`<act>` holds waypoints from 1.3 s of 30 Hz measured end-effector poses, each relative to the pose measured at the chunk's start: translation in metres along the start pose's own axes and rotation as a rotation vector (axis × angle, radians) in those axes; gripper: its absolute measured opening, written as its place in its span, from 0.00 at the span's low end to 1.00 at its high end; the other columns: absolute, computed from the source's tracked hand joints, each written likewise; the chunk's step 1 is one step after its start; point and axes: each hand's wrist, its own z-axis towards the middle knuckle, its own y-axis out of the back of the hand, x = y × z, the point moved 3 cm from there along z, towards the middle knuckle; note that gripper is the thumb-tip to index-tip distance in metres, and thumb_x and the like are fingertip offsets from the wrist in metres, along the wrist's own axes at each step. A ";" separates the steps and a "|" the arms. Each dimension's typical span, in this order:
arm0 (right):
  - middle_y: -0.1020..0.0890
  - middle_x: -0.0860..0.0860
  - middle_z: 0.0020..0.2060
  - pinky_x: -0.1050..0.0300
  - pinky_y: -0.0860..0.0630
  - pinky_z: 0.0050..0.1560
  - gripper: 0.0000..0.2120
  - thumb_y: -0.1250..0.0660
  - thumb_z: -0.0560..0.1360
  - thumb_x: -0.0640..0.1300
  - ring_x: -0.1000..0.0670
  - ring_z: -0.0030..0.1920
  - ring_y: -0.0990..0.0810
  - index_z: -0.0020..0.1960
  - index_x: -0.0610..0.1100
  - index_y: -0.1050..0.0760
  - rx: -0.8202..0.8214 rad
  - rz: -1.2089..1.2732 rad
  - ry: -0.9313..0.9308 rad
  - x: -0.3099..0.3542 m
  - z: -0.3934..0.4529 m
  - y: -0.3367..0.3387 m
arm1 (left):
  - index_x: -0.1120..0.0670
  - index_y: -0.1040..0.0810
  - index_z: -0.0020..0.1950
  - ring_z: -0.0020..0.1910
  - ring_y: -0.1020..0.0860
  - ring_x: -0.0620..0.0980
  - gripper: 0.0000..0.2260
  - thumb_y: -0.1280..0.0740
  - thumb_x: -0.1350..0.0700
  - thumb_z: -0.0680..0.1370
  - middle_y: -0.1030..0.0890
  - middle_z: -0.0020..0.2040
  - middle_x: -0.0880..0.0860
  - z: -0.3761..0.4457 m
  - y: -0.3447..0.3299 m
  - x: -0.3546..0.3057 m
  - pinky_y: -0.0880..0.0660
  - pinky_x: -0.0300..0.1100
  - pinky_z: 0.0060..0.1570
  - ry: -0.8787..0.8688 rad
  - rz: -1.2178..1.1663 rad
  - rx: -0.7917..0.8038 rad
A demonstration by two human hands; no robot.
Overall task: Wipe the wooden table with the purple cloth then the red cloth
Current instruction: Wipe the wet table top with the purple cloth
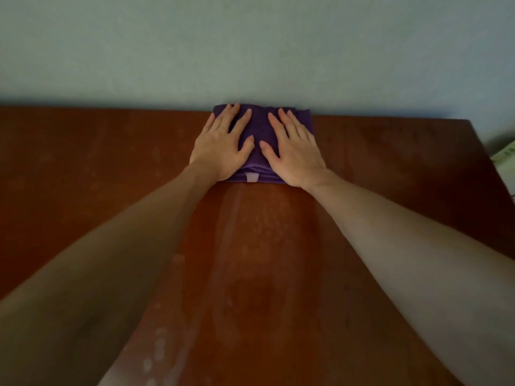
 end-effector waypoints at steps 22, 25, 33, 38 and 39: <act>0.46 0.49 0.84 0.47 0.47 0.82 0.33 0.46 0.83 0.60 0.51 0.84 0.51 0.84 0.49 0.48 0.073 0.020 -0.180 0.090 -0.441 0.016 | 0.54 0.46 0.83 0.83 0.51 0.52 0.29 0.48 0.44 0.84 0.46 0.83 0.56 -0.418 0.011 -0.164 0.51 0.55 0.81 -0.057 -0.077 0.104; 0.47 0.50 0.84 0.51 0.49 0.82 0.33 0.45 0.83 0.61 0.52 0.83 0.52 0.84 0.50 0.47 0.087 0.008 -0.194 0.089 -0.451 0.016 | 0.53 0.46 0.83 0.83 0.50 0.52 0.29 0.47 0.44 0.84 0.45 0.83 0.56 -0.425 0.010 -0.166 0.50 0.55 0.81 -0.062 -0.083 0.107; 0.44 0.50 0.83 0.49 0.45 0.82 0.33 0.44 0.83 0.62 0.52 0.83 0.49 0.83 0.50 0.44 0.025 0.019 -0.112 0.037 -0.402 0.023 | 0.50 0.47 0.83 0.83 0.52 0.50 0.30 0.46 0.42 0.83 0.46 0.84 0.55 -0.357 0.003 -0.175 0.51 0.55 0.81 -0.090 -0.107 0.093; 0.42 0.50 0.83 0.50 0.45 0.81 0.33 0.46 0.81 0.63 0.51 0.83 0.47 0.83 0.51 0.43 -0.025 0.045 -0.132 -0.035 -0.317 0.031 | 0.49 0.44 0.83 0.82 0.47 0.52 0.30 0.48 0.40 0.82 0.43 0.83 0.54 -0.244 -0.013 -0.192 0.49 0.54 0.81 -0.093 -0.138 0.029; 0.42 0.50 0.83 0.49 0.44 0.80 0.33 0.46 0.81 0.63 0.51 0.83 0.46 0.83 0.51 0.42 -0.040 0.040 -0.133 -0.049 -0.300 0.032 | 0.49 0.43 0.83 0.82 0.47 0.52 0.30 0.48 0.40 0.82 0.42 0.83 0.55 -0.221 -0.016 -0.194 0.49 0.55 0.81 -0.098 -0.131 0.019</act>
